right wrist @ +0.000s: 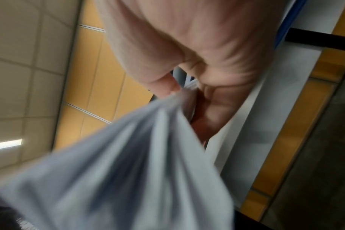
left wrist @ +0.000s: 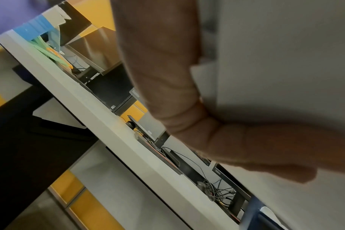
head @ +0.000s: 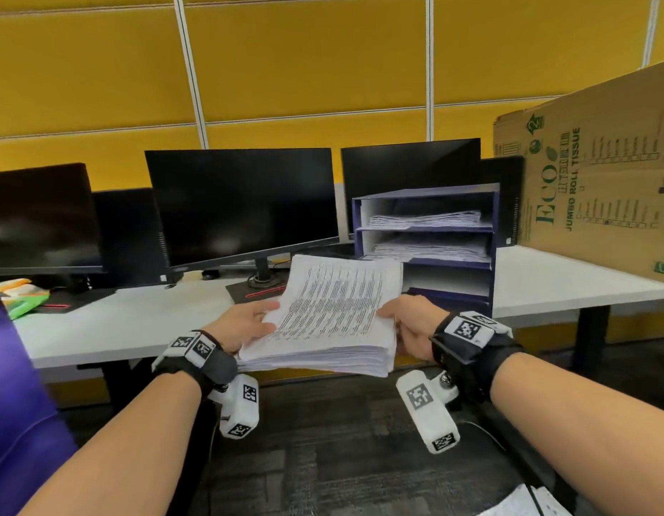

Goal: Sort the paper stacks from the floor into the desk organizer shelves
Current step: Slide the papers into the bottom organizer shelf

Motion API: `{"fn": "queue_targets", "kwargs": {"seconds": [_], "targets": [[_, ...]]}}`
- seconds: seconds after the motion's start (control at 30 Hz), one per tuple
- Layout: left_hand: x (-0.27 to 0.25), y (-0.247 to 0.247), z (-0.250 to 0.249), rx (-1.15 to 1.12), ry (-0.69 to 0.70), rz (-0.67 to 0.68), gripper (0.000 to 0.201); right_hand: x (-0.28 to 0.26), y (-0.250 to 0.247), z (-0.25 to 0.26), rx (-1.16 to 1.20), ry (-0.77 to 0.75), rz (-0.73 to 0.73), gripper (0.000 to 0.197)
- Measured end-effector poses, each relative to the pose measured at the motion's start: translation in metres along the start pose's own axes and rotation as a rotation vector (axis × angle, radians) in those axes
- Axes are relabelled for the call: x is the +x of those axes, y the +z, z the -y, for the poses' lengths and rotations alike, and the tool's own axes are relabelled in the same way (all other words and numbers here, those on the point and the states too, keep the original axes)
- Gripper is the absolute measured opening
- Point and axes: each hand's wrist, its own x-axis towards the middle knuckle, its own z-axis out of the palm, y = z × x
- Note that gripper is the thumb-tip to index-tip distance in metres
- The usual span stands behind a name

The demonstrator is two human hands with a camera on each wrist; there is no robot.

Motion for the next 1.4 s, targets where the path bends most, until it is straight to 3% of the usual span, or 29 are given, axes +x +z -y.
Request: {"fn": "queue_targets", "kwargs": {"seconds": [0.27, 0.33, 0.43, 0.57, 0.73, 0.83, 0.93, 1.1, 1.17, 1.27, 1.4], "targets": [[-0.012, 0.001, 0.009, 0.186, -0.055, 0.179, 0.049, -0.009, 0.007, -0.023, -0.139, 0.185, -0.006, 0.030], [-0.008, 0.009, 0.006, 0.114, -0.049, 0.179, 0.050, -0.007, -0.002, -0.021, -0.183, 0.162, -0.005, 0.033], [0.001, 0.022, 0.001, 0.068, -0.038, 0.170, 0.050, 0.003, -0.020, -0.021, -0.273, 0.107, 0.010, 0.053], [0.015, 0.048, -0.015, 0.063, -0.004, 0.165, 0.048, -0.004, -0.044, -0.019, -0.397, -0.004, -0.063, 0.045], [0.032, 0.079, -0.036, 0.062, 0.017, 0.191, 0.044, -0.010, -0.073, -0.019, -0.612, -0.004, -0.211, 0.039], [0.042, 0.099, -0.044, 0.008, -0.006, 0.208, 0.045, -0.012, -0.088, -0.021, -0.655, -0.007, -0.225, 0.034], [0.055, 0.111, -0.050, -0.089, -0.044, 0.188, 0.046, -0.010, -0.096, -0.022, -0.598, 0.003, -0.268, 0.025], [0.081, 0.109, -0.060, -0.149, -0.065, 0.121, 0.044, 0.003, -0.103, -0.024, -0.230, -0.043, -0.391, 0.022], [0.094, 0.111, -0.063, -0.130, -0.078, 0.097, 0.044, 0.008, -0.099, -0.024, 0.090, 0.017, -0.309, 0.031], [0.111, 0.124, -0.067, -0.167, -0.143, 0.062, 0.044, 0.012, -0.110, -0.030, 0.247, 0.175, -0.192, 0.025], [0.135, 0.145, -0.070, -0.351, -0.219, 0.044, 0.037, 0.030, -0.123, -0.031, 0.433, 0.209, -0.244, 0.028]]}}
